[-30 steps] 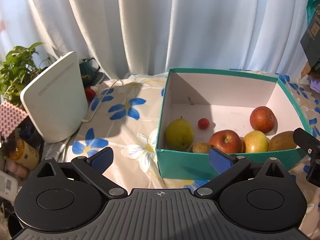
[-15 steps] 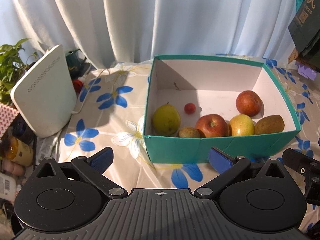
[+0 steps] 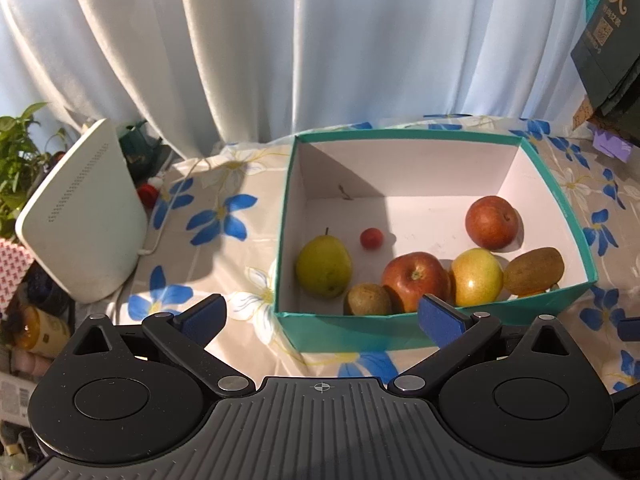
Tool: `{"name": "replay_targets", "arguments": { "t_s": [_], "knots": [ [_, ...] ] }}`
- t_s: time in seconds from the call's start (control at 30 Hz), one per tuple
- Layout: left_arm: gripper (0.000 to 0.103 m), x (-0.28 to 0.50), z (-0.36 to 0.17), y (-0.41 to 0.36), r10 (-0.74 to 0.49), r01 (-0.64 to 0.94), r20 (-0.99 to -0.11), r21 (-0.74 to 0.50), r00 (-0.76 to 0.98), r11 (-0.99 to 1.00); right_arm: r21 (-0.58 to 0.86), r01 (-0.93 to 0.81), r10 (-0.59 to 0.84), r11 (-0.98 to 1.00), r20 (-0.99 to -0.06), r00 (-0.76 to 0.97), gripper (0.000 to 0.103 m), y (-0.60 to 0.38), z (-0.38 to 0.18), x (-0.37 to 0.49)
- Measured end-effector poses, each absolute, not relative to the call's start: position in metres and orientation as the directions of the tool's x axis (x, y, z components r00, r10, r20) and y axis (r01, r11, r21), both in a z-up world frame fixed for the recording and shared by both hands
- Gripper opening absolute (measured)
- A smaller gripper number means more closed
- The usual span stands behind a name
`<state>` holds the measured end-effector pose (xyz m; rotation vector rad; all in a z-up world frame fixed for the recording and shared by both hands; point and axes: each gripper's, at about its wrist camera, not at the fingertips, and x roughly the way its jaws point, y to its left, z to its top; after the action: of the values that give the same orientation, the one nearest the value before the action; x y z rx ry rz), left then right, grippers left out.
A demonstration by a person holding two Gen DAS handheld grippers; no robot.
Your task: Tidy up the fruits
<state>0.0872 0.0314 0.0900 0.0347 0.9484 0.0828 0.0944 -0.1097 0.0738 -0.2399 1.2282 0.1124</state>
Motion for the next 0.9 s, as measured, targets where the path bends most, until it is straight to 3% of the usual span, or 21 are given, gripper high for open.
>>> {"name": "replay_targets", "arguments": {
  "t_s": [0.13,0.33,0.9],
  "knots": [
    [0.103,0.094,0.083,0.03,0.067,-0.04,-0.838,0.054,0.542,0.998,-0.122,-0.198,-0.055,0.973,-0.949,0.312,0.103,-0.11,0.073,0.101],
    [0.103,0.106,0.073,0.019,0.124,-0.022,-0.858,0.131,0.499,0.991,-0.112,-0.14,-0.068,0.984,-0.954,0.291,0.103,-0.118,0.074,0.117],
    [0.103,0.131,0.06,0.014,0.071,0.005,-0.913,0.08,0.402,0.997,-0.078,-0.149,-0.039,0.986,-0.968,0.247,0.103,-0.12,0.063,0.146]
  ]
}}
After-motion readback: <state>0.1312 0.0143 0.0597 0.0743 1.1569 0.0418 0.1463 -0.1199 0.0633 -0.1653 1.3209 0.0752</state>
